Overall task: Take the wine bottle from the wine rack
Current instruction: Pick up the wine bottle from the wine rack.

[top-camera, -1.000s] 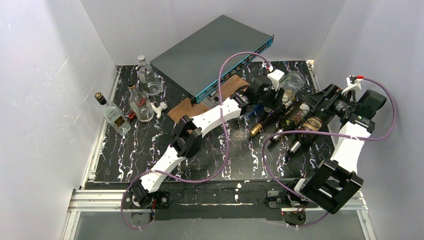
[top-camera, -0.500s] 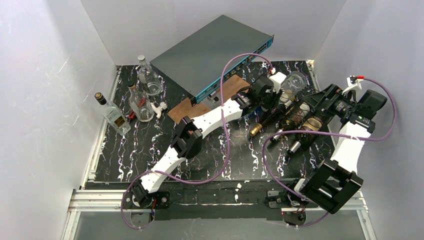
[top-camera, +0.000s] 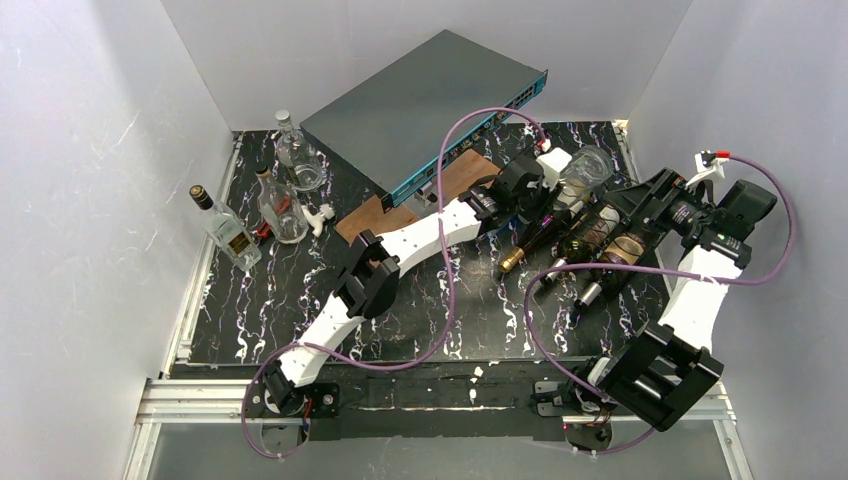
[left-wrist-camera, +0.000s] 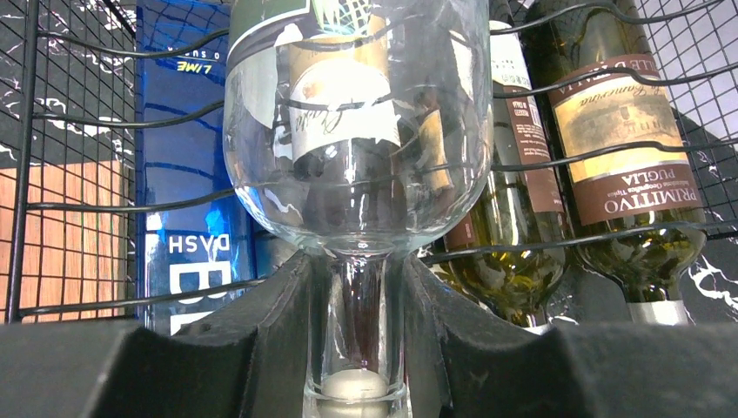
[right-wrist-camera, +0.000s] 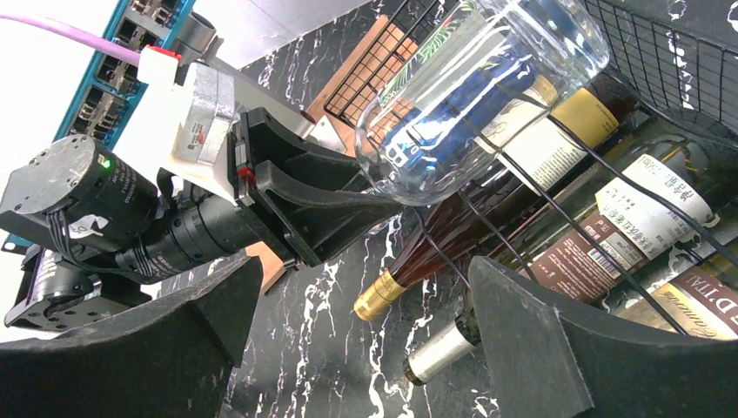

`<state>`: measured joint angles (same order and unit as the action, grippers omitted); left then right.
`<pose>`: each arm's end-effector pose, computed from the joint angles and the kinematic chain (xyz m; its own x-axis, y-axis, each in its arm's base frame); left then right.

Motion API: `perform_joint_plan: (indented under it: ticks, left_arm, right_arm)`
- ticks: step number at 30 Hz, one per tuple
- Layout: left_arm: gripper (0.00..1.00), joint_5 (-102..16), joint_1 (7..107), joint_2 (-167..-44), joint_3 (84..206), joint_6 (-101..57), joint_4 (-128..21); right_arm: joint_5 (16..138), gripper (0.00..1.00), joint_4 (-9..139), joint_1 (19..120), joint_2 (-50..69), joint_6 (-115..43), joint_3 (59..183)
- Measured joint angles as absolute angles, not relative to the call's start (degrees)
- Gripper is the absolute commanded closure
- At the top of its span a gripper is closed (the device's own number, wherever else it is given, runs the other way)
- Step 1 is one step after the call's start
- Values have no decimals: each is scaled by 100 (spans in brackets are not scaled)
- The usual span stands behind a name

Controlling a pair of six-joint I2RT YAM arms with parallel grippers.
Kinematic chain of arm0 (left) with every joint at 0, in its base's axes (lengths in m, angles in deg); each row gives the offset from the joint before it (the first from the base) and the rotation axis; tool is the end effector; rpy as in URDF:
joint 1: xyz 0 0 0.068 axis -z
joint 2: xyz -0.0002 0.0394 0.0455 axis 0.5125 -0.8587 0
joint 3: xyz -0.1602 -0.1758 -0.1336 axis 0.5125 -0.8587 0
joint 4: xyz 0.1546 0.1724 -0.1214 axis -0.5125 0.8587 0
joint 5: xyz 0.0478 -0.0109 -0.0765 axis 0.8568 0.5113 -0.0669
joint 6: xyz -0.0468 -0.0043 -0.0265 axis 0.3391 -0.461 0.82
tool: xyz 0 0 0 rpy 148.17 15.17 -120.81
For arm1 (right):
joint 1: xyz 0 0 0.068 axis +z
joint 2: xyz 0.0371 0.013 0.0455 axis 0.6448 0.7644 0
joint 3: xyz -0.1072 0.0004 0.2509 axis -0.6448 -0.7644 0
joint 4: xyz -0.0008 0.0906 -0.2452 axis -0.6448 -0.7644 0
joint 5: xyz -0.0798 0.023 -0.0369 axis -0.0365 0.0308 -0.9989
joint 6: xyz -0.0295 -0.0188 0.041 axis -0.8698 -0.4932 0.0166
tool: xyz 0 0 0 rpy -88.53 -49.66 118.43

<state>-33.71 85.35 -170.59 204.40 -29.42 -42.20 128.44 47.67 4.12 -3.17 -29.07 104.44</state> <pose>0.3362 -0.4706 0.2711 -0.2401 0.2019 -0.9495 0.7880 0.6118 -0.0691 0.2262 -0.1270 0.3348 -0.4359 0.4702 -0.7674 -0.2105 0.7758 0.5949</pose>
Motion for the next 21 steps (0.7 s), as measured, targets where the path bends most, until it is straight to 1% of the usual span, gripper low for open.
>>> perform_joint_plan:
  ticks: [7,13,16,19,21]
  left_arm:
    - [100,-3417,8531,-16690,19865,-2890,-4362]
    - [100,-3430,8531,-16587,19697,-2831,-4456]
    - [100,-3472,8529,-16305,19476,-2807,-4261]
    - [100,-3564,8515,-16174,19408,-2793,-4283]
    - [100,-3577,8509,-16014,19146,-2791,-4408]
  right_arm:
    - [12956,2,4767,412,-427,-2907,10444]
    - [13063,2,4771,412,-481,-2907,10444]
    - [13102,2,4782,412,-490,-2907,10442]
    - [13117,2,4837,412,-503,-2907,10391]
    - [13117,2,4852,412,-507,-2907,10380]
